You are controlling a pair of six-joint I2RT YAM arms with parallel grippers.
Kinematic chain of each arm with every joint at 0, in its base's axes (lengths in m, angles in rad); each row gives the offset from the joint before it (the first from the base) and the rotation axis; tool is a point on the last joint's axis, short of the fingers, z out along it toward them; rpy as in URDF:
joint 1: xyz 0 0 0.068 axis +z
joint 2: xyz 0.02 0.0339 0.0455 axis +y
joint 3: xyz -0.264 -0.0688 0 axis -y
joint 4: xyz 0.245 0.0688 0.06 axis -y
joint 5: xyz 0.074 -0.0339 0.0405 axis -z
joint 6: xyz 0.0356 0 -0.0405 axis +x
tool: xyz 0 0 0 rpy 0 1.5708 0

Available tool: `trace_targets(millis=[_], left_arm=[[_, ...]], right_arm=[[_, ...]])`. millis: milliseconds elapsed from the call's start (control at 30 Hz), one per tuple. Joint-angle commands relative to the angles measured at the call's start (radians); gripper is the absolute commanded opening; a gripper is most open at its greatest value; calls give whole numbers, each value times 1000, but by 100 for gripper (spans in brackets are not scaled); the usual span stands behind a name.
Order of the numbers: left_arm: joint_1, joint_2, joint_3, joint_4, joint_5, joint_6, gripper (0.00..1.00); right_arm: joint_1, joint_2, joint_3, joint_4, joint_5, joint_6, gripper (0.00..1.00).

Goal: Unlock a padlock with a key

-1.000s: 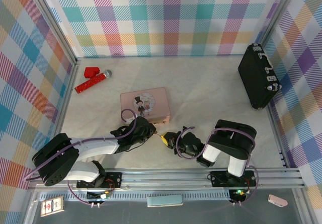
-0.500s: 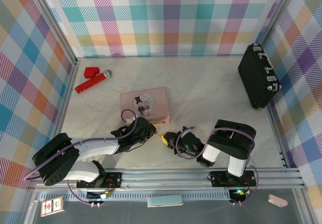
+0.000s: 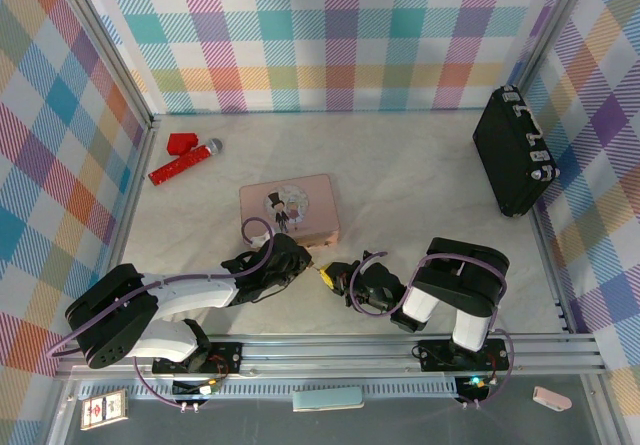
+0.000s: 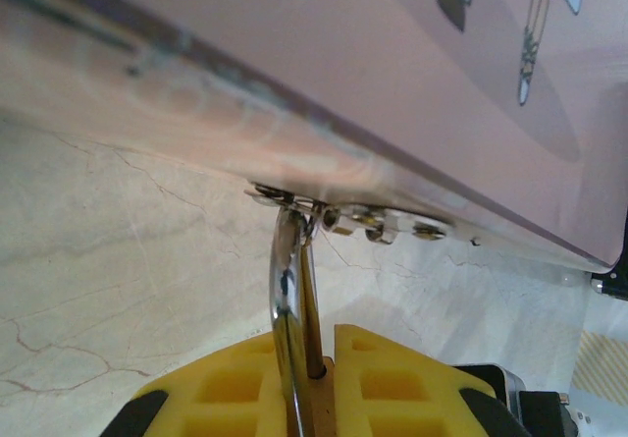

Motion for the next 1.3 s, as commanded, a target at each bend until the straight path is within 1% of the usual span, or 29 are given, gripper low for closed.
trace_targets(millis=[0, 567, 1033, 1167, 1267], left_arm=[[-22, -7, 26, 97, -3, -1, 7], [-33, 23, 47, 120, 1, -7, 7], [-49, 34, 64, 112, 7, -5, 7], [-66, 41, 75, 109, 10, -7, 7], [-103, 30, 94, 65, -14, -3, 7]], right_arm=[[7, 3, 5, 59, 16, 16, 0], [20, 14, 45, 53, 1, 23, 0], [21, 26, 34, 59, 25, 35, 0], [22, 22, 33, 59, 32, 30, 0], [22, 19, 33, 56, 36, 30, 0]])
